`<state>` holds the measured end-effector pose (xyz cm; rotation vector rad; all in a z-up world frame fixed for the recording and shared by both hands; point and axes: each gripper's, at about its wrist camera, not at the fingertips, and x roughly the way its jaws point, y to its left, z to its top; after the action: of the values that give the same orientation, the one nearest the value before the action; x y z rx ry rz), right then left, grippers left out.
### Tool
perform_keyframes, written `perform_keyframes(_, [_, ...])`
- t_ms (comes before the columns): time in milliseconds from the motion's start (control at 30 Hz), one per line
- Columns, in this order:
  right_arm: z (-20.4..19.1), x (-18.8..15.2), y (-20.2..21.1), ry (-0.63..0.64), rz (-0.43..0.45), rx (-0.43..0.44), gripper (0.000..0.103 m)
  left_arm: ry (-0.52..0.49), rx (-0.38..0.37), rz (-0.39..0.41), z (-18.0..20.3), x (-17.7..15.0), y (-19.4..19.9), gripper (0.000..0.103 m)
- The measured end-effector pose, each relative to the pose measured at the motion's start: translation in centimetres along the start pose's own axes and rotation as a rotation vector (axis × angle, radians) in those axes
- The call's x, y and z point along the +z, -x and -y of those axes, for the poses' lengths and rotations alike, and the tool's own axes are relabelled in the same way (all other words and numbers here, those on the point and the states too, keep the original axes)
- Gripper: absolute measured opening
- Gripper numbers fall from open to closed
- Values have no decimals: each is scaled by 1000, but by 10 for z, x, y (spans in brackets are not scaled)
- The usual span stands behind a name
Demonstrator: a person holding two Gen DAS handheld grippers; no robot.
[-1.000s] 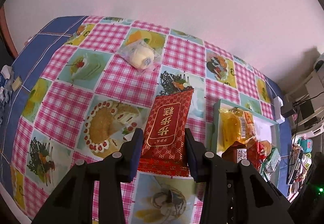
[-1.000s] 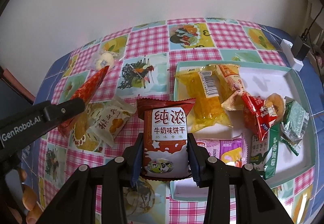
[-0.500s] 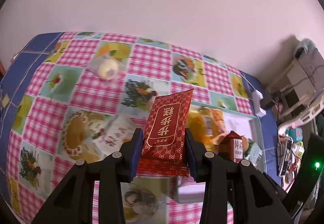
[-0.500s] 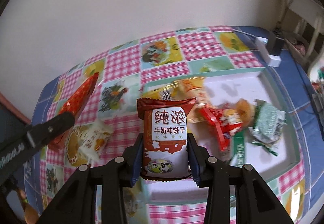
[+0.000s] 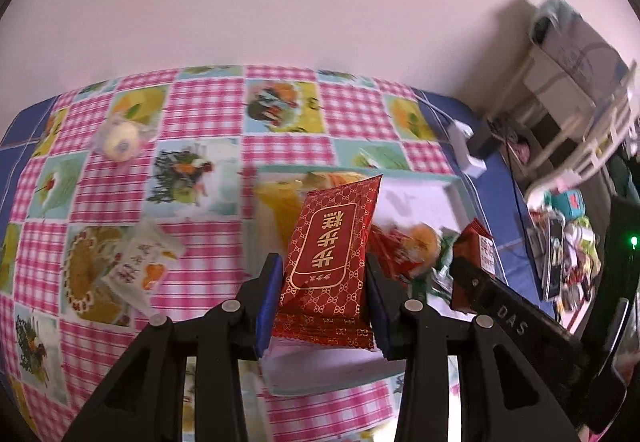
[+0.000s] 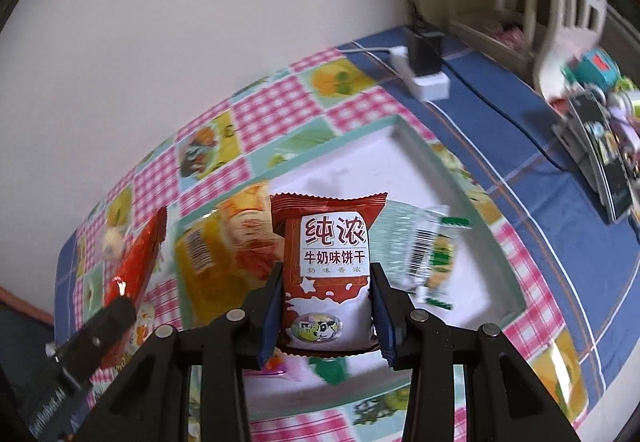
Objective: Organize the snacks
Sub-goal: 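Lift both held packs and carry them over the white tray, then lower both packs into the white tray and open both grippers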
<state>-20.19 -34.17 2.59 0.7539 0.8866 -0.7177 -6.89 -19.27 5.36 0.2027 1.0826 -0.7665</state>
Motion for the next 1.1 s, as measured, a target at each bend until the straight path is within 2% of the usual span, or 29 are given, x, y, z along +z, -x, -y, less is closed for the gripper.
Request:
perform_keyframes(200, [7, -1, -9, -7, -31, 6, 42, -42, 6, -25, 20, -6, -18, 41])
perform_keyframes(500, [11, -7, -36, -22, -99, 8, 42, -40, 25, -86, 25, -12, -49, 41])
perform_keyframes(667, [13, -6, -36, -24, -89, -9, 42, -5, 1, -150, 22, -19, -66, 41])
perform_keyframes(833, [15, -6, -35, -22, -92, -28, 43, -14, 10, -155, 26, -21, -69, 41])
perform_keyframes(933, [16, -4, -33, -20, -92, -53, 44, -9, 5, -161, 27, -20, -67, 44])
perform_keyframes(1100, [21, -1, -21, -40, -66, -76, 50, -8, -14, -156, 30, -16, -59, 55])
